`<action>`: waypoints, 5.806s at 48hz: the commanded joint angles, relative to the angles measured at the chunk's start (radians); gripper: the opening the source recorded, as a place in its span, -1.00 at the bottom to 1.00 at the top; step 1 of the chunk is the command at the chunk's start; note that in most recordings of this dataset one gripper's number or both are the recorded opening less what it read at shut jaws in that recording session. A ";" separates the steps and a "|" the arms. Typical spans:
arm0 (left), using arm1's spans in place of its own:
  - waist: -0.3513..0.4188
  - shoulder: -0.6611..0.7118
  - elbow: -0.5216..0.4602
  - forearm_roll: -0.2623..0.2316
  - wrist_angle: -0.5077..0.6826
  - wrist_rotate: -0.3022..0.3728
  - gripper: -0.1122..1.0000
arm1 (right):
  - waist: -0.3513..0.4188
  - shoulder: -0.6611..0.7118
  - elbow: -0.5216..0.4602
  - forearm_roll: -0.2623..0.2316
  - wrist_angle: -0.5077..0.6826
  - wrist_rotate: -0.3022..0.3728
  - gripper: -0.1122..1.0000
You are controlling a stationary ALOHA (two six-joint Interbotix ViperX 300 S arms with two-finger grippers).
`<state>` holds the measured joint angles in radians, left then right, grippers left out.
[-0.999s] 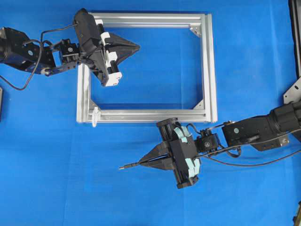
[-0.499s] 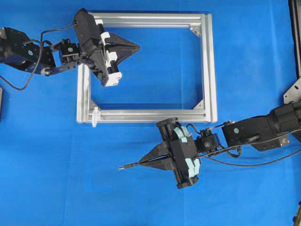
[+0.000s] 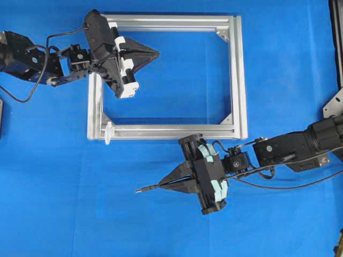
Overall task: Insert the wire through the string loop located on the left side.
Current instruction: 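Lift the cable plug with the right gripper and turn it leftward, then move the right gripper left, pushing the plug through the white zip-tie loop, then swing the left gripper down beside the loop, opened around the plug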
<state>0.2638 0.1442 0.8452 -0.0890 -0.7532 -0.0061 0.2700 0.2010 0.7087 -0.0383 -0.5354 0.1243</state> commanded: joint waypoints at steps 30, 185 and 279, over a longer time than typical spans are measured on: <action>0.000 -0.034 -0.009 0.002 -0.006 -0.002 -0.80 | -0.193 -0.064 0.032 0.003 -0.011 -0.008 -0.79; 0.000 -0.034 -0.008 0.005 -0.006 0.002 -0.80 | -0.233 0.077 -0.163 -0.002 0.038 -0.008 -0.79; 0.000 -0.247 0.295 0.006 -0.009 -0.002 -0.80 | -0.233 0.272 -0.410 0.000 0.054 -0.008 -0.79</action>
<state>0.2638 -0.0476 1.1075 -0.0859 -0.7532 -0.0077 0.0368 0.4955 0.3191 -0.0383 -0.4771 0.1150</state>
